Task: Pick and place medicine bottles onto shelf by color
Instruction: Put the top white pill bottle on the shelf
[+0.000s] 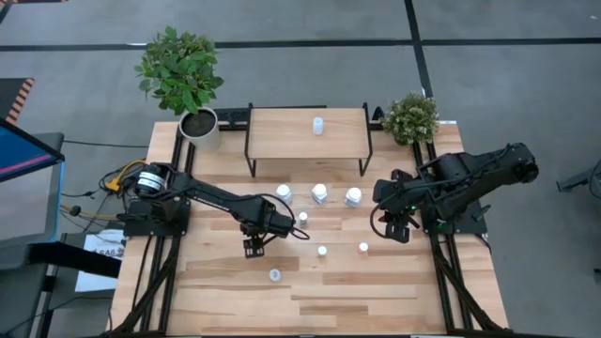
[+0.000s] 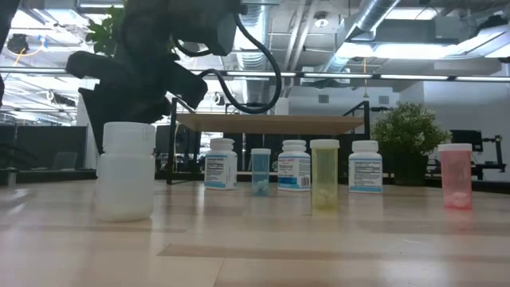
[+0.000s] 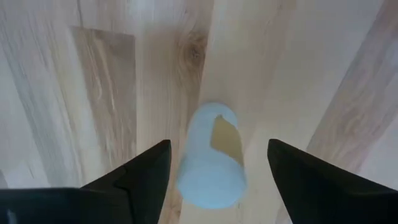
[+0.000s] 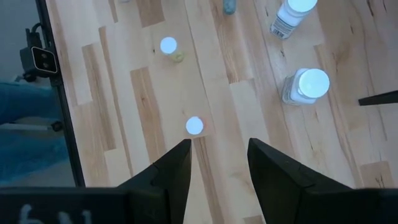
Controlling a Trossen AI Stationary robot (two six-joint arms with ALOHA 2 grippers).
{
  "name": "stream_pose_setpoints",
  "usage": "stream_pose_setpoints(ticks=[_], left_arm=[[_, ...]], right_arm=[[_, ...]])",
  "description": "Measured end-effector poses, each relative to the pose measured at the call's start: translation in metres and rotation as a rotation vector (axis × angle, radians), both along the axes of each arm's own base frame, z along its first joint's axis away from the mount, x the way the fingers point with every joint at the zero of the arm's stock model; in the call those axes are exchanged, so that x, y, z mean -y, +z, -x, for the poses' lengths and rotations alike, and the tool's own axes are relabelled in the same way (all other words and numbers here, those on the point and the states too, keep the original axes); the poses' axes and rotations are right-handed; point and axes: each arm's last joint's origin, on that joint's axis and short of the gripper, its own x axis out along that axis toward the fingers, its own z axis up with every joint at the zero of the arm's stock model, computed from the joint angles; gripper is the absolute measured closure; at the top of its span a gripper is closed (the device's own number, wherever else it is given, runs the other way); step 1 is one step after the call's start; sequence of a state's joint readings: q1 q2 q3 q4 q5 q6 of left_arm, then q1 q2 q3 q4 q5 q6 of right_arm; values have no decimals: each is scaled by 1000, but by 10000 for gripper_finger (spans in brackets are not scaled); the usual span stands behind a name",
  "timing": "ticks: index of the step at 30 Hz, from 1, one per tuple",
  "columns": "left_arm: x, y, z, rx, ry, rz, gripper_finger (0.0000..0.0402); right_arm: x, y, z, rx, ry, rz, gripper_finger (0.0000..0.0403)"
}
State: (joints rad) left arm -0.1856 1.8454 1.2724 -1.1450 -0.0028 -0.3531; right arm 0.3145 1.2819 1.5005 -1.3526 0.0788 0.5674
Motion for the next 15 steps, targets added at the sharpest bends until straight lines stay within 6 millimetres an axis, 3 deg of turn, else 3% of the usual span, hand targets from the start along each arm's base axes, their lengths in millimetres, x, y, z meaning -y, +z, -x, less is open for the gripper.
stream_pose_setpoints(ticks=[4,10,15], left_arm=[[0,0,1,-15,-9,-3,181],[1,0,2,-29,4,35,293],[1,3,2,-41,12,44,294]], right_arm=[[0,0,0,0,0,0,223],[0,0,0,0,0,0,223],[0,0,0,0,0,0,223]])
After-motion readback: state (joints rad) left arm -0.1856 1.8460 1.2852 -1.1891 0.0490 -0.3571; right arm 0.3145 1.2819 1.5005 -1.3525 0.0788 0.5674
